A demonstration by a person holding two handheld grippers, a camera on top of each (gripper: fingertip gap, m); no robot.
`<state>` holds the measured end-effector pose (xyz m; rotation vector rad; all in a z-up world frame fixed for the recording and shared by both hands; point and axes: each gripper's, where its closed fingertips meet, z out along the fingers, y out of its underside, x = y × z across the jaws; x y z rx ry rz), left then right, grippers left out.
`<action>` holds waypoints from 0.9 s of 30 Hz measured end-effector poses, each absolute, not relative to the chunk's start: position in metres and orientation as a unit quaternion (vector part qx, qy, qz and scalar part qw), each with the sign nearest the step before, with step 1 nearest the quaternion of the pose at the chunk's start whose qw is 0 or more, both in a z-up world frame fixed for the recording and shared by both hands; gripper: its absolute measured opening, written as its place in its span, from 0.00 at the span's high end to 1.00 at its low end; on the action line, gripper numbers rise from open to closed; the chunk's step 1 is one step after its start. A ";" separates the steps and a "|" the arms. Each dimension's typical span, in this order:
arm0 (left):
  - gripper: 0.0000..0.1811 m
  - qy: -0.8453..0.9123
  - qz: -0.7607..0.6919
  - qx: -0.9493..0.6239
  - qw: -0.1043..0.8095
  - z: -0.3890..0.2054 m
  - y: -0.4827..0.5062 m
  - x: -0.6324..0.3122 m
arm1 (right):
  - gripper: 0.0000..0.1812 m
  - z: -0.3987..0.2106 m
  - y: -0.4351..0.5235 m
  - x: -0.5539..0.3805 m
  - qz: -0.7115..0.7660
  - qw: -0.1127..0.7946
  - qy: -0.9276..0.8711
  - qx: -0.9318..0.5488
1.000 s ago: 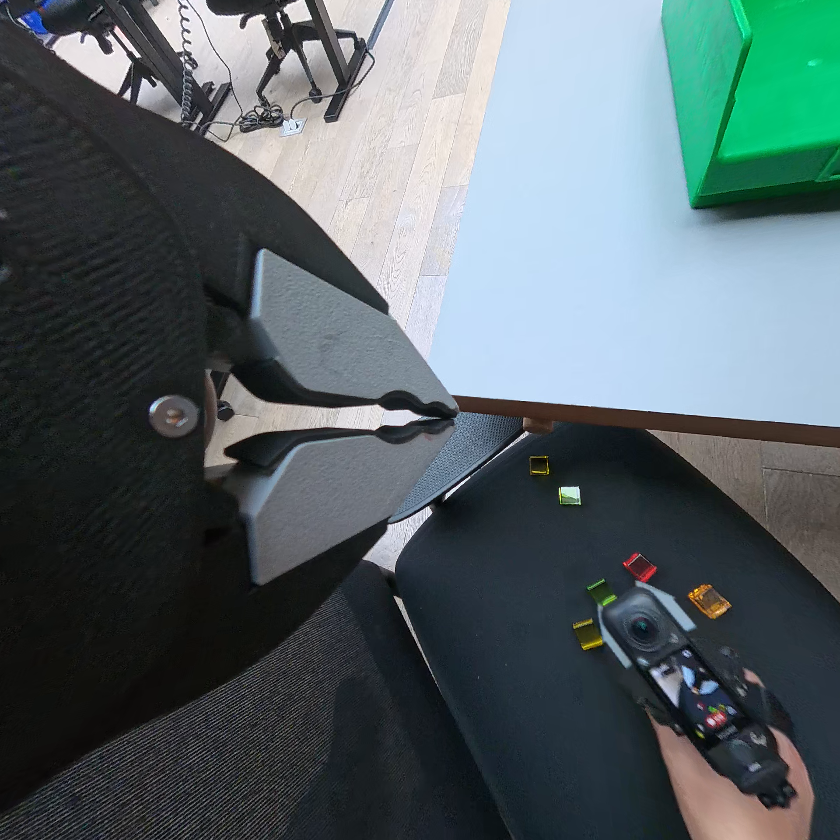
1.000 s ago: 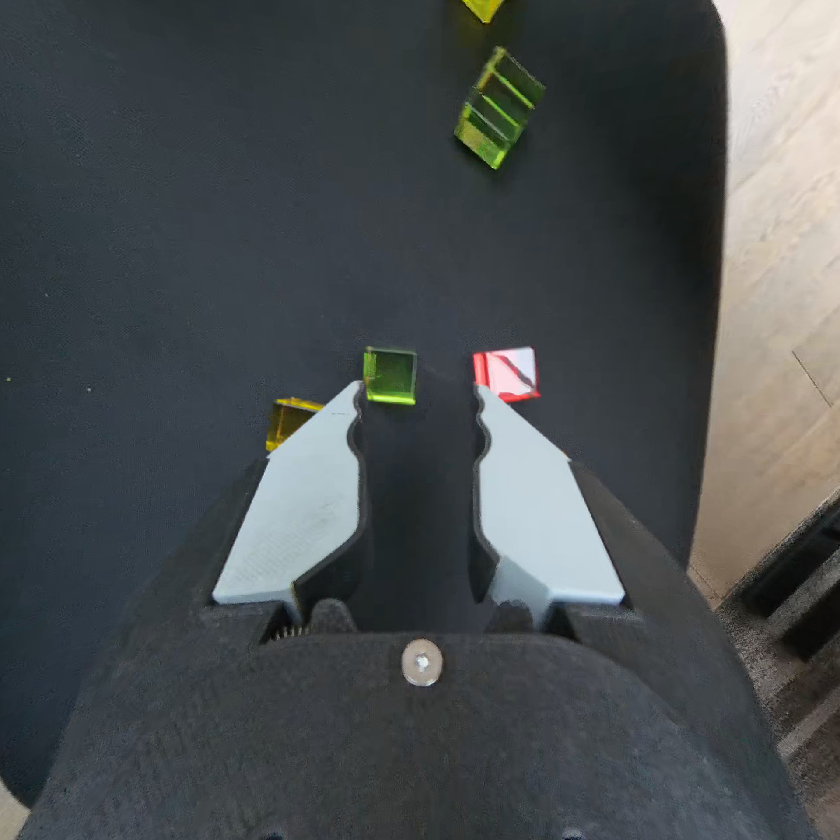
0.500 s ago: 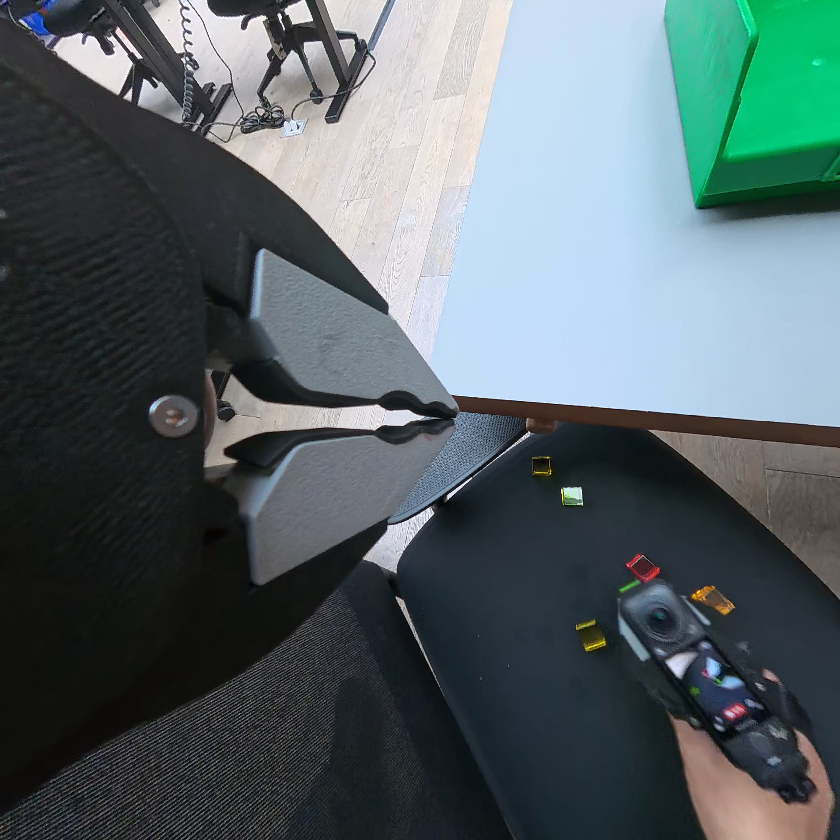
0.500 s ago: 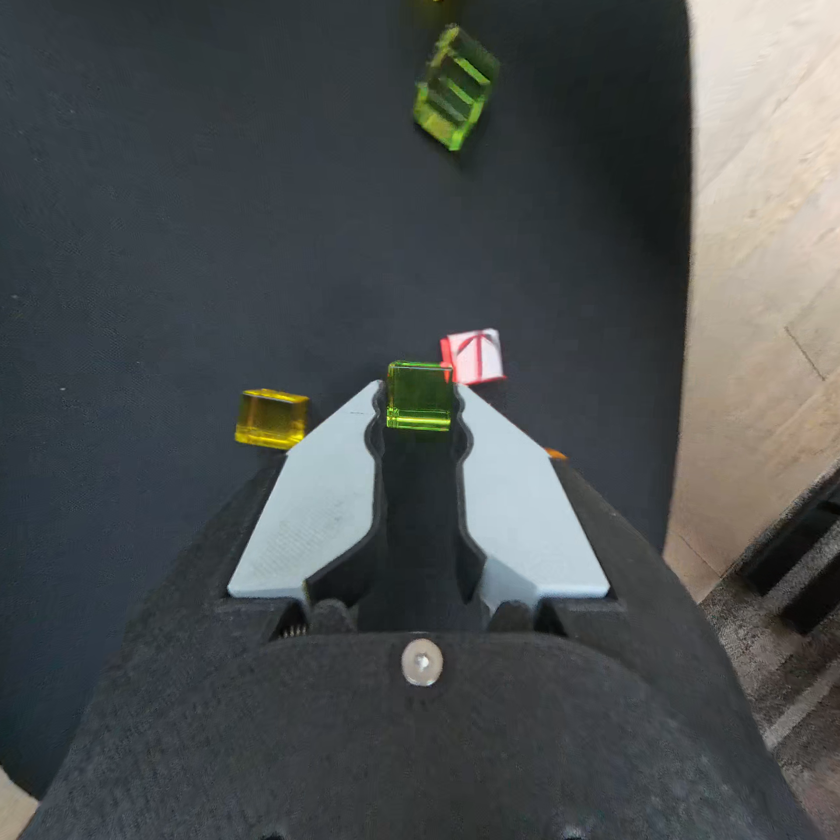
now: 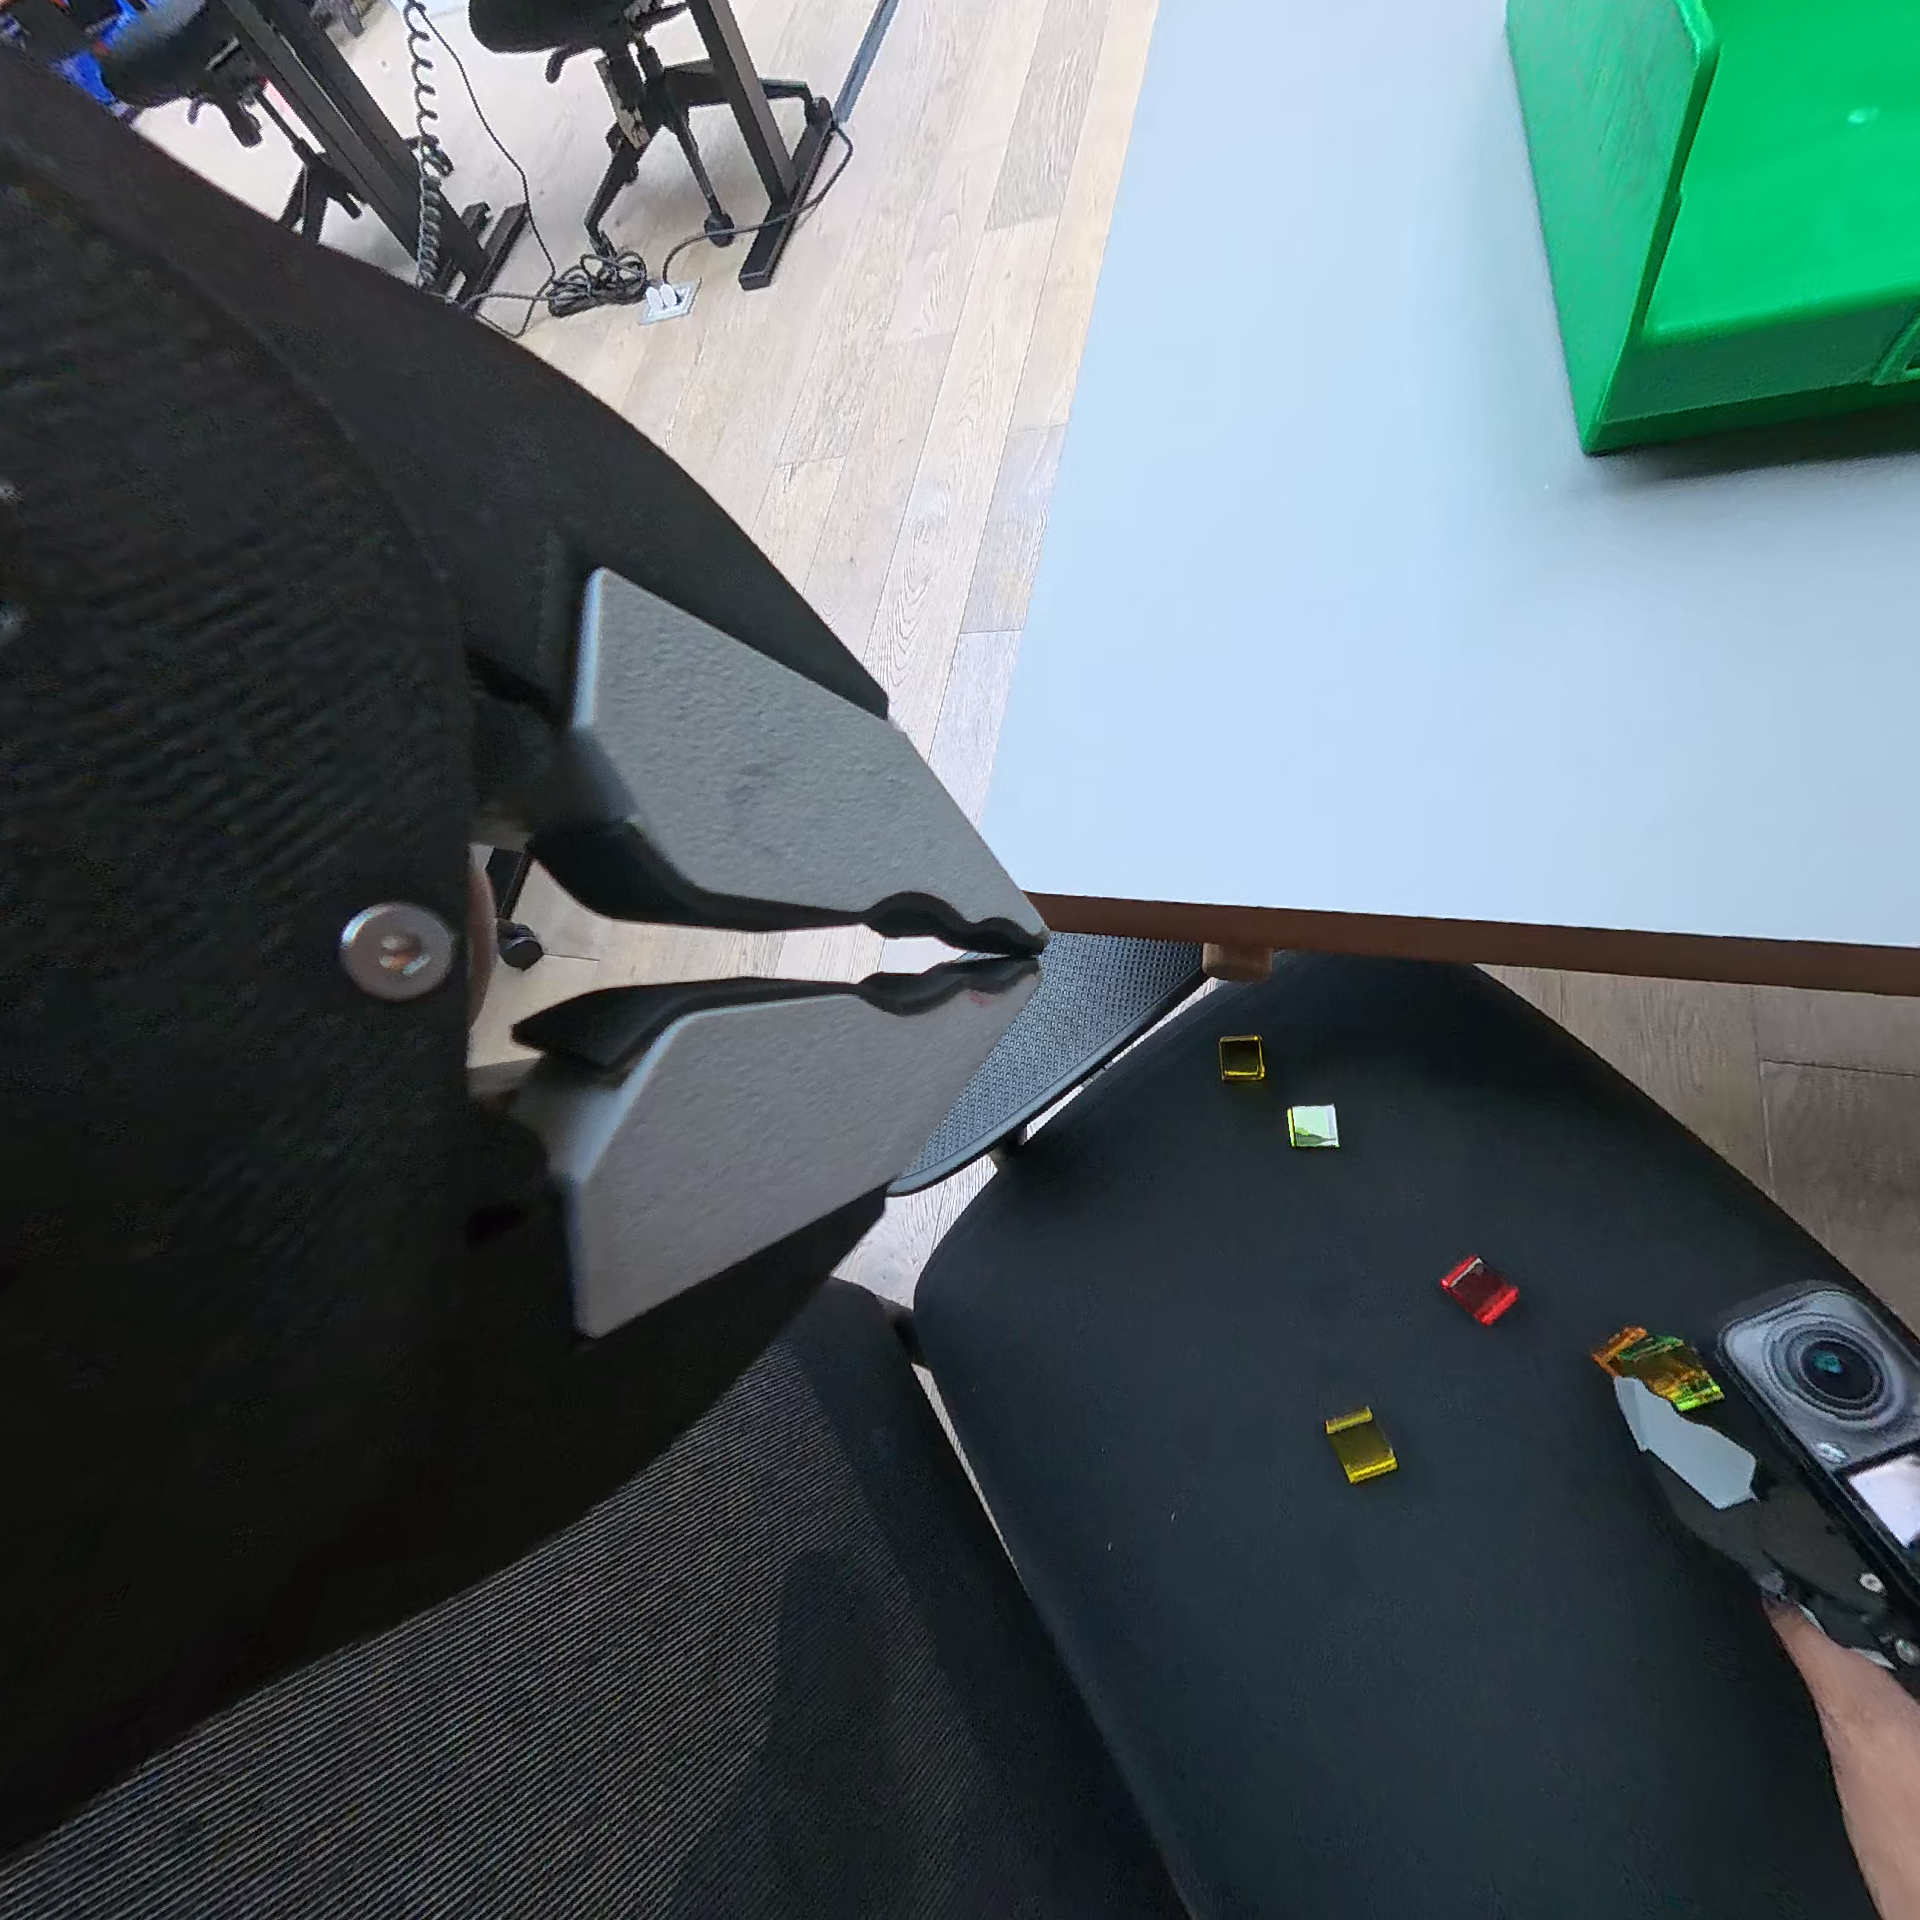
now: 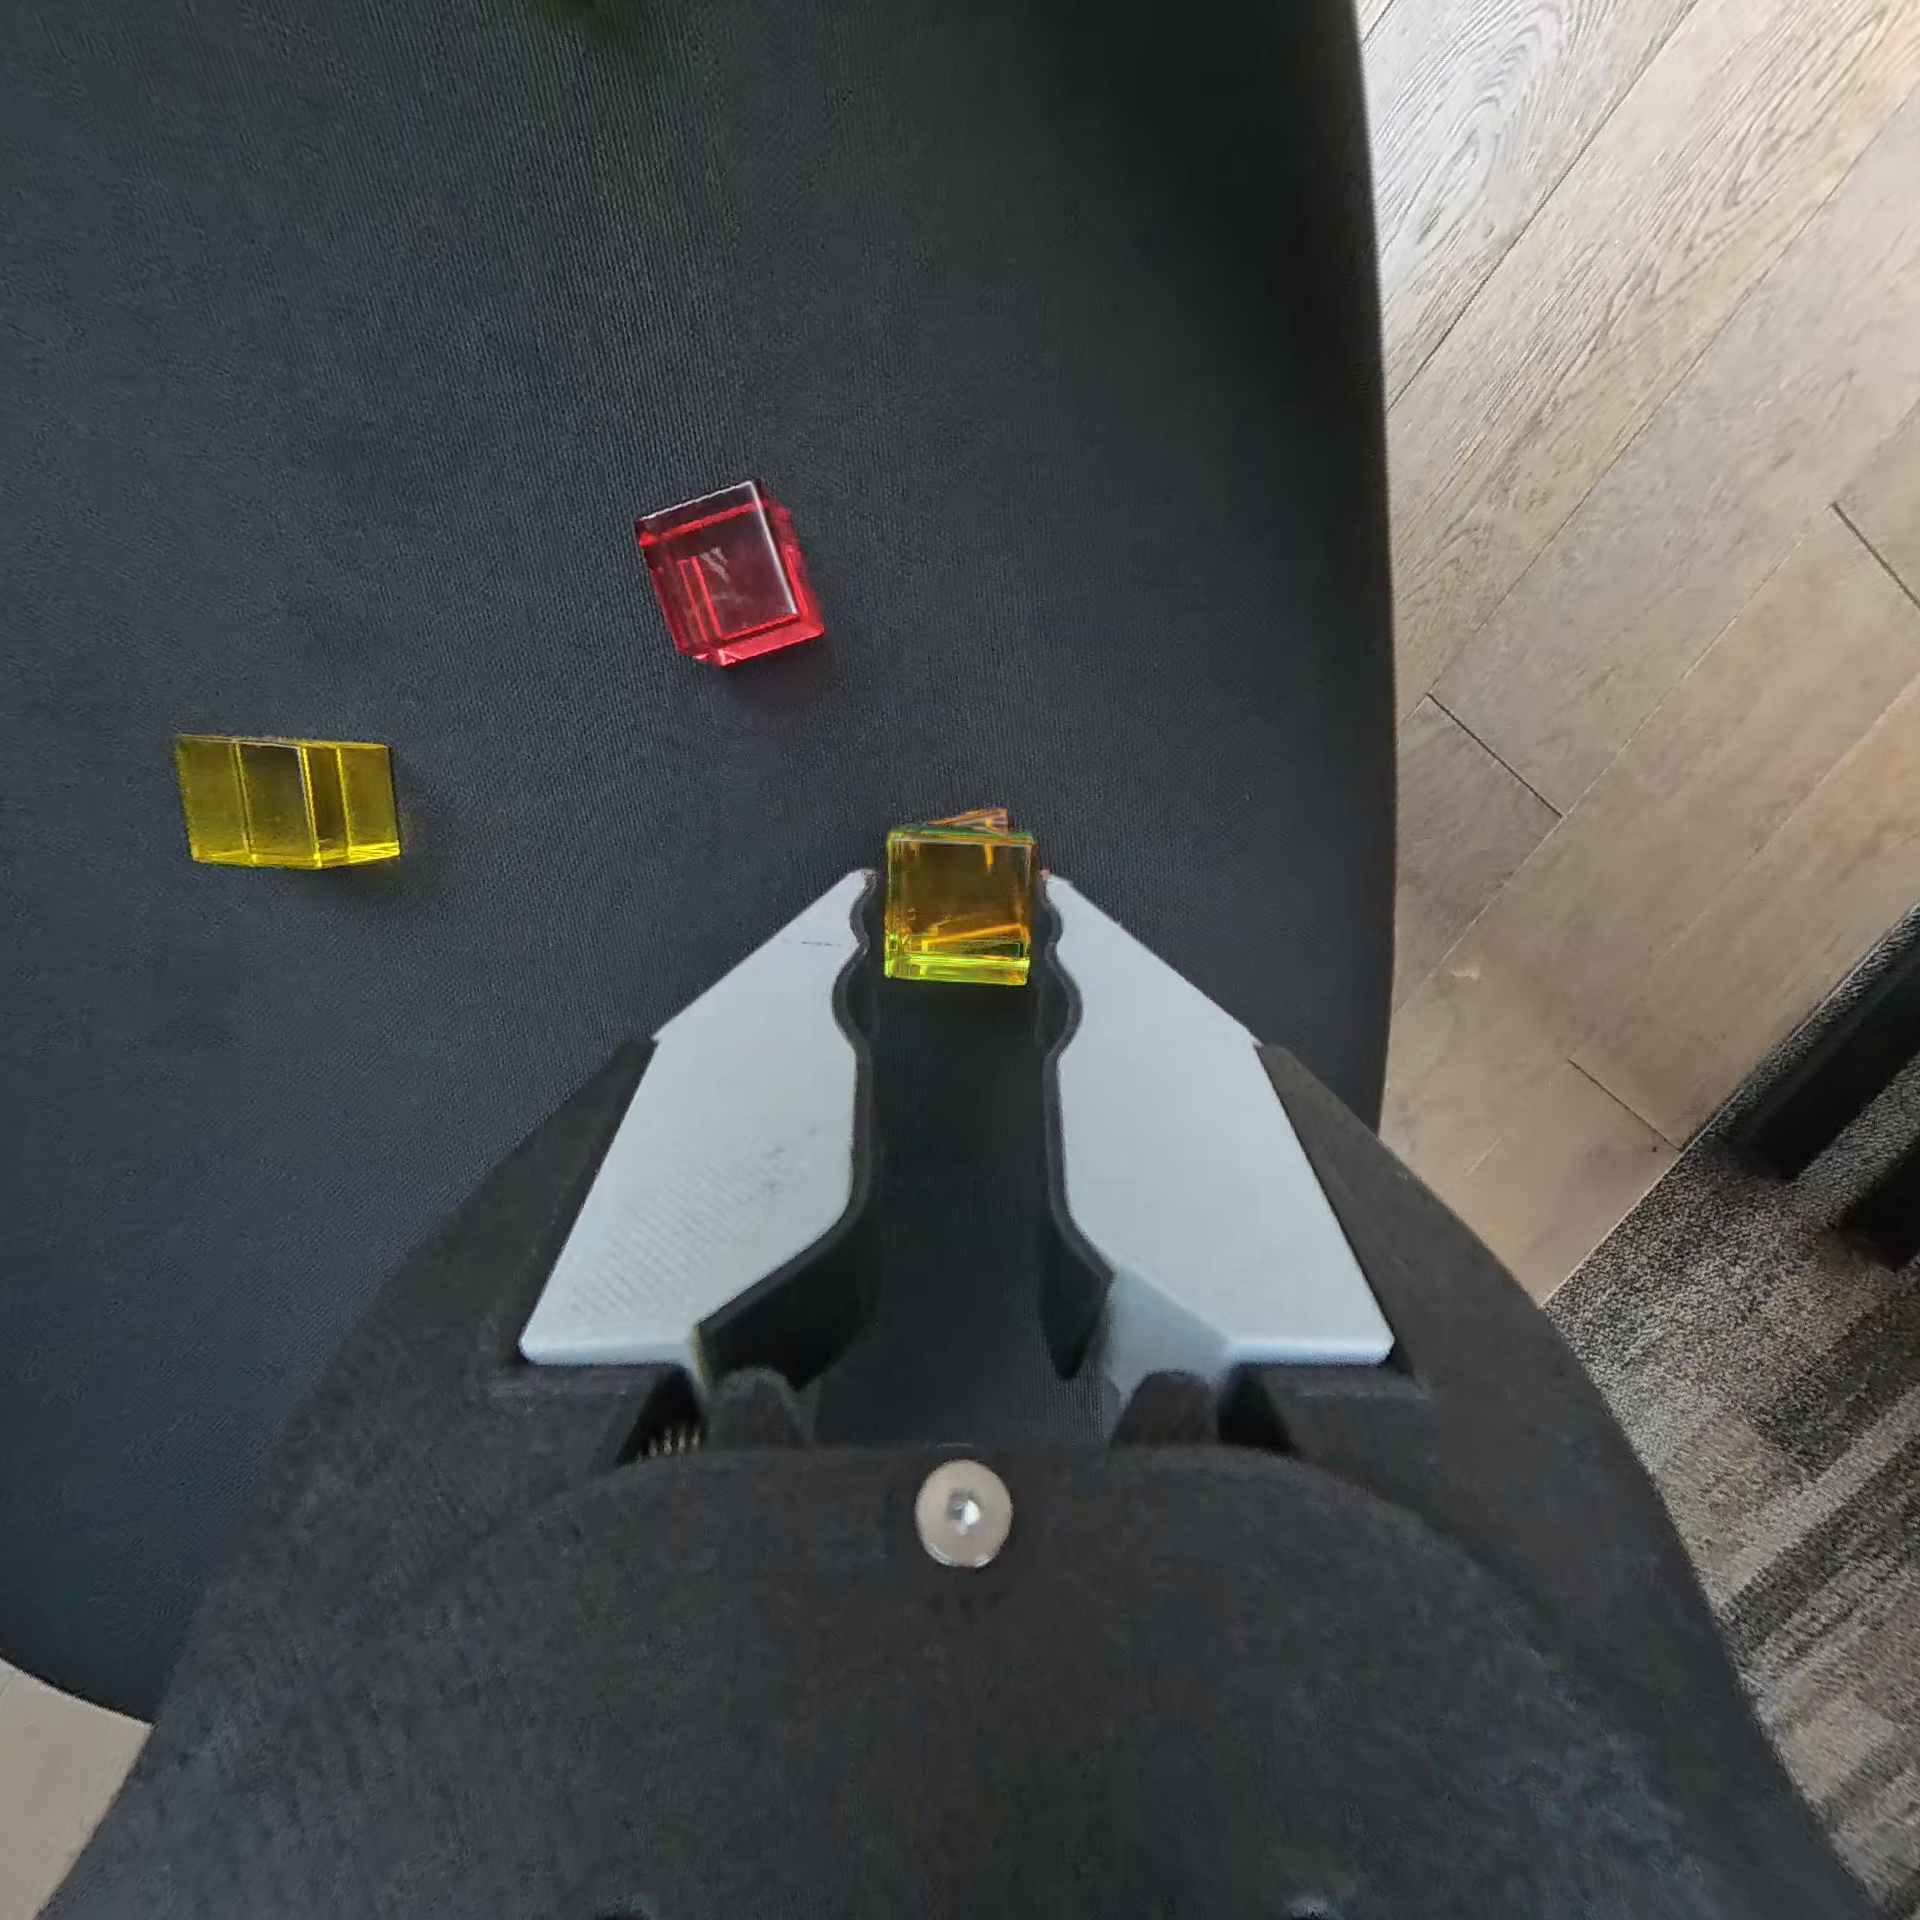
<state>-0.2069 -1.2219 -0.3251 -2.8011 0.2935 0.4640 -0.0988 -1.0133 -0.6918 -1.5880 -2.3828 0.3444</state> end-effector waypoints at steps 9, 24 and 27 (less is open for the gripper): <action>1.00 0.099 0.160 -0.971 0.148 -0.323 -1.221 -0.207 | 0.86 -0.695 -1.013 -0.102 0.123 0.127 -0.816 -0.550; 1.00 0.099 0.159 -0.970 0.152 -0.321 -1.220 -0.206 | 0.73 -0.673 -1.060 -0.126 0.138 0.171 -0.858 -0.464; 1.00 0.100 0.158 -0.971 0.148 -0.324 -1.221 -0.206 | 0.74 -0.685 -1.074 -0.135 0.123 0.152 -0.877 -0.438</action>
